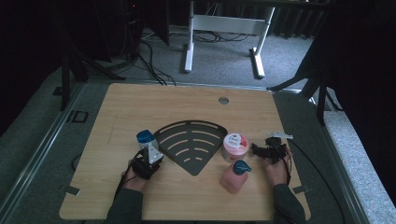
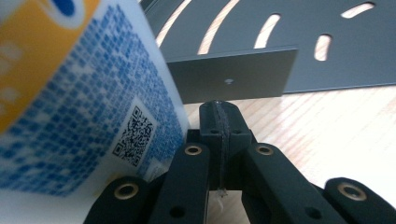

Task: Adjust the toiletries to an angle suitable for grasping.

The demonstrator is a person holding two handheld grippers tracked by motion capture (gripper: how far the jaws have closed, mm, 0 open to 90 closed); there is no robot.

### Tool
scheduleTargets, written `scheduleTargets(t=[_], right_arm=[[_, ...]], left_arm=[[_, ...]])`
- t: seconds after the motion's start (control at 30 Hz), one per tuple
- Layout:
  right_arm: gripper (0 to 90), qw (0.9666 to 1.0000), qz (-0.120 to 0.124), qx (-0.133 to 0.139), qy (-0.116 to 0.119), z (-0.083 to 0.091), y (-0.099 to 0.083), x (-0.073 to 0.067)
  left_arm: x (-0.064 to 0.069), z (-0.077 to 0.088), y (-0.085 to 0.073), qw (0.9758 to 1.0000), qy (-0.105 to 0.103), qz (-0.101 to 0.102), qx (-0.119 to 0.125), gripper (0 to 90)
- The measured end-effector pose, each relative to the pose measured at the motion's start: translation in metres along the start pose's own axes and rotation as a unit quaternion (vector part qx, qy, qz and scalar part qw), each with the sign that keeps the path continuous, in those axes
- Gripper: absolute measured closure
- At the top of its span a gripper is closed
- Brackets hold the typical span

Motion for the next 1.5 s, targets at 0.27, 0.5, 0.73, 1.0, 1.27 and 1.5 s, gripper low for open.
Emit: scheduleTargets(t=[0.27, 0.5, 0.73, 1.0, 1.27, 1.5], right_arm=[[13.1, 1.0, 0.0, 0.0, 0.0, 0.0, 0.0, 0.0], [13.1, 1.0, 0.0, 0.0, 0.0, 0.0, 0.0, 0.0], [13.2, 1.0, 0.0, 0.0, 0.0, 0.0, 0.0, 0.0], [14.2, 1.0, 0.002, -0.003, 0.001, 0.004, -0.003, -0.003], [57.5, 0.9975, -0.01, -0.024, 0.066, 0.03, -0.009, -0.015], [84.6, 0.9943, 0.011, -0.026, 0.103, 0.053, -0.022, -0.024]], left_arm=[[-0.01, -0.004, 0.003, 0.9999, -0.002, -0.008, -0.01, 89.7], [-0.016, -0.005, 0.005, 0.9999, 0.002, -0.009, -0.014, 89.7], [-0.014, -0.002, 0.005, 0.9999, -0.002, -0.005, -0.012, 89.4], [0.008, 0.009, 0.003, 0.9995, -0.03, 0.004, 0.007, 85.9], [0.015, 0.012, -0.006, 0.9991, -0.039, 0.013, -0.001, 81.4], [0.013, 0.017, -0.015, 0.9992, -0.031, 0.023, -0.001, 77.8]])
Point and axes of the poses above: each handheld gripper's, and its own axes: z roughly backward along the jaws, y roughly out of its top, x roughly to its right, the point moved 9 cm from there along -z, roughly forward along the jaws, and after that the axes turned 9 degrees about -y, right-handed, at the moved point
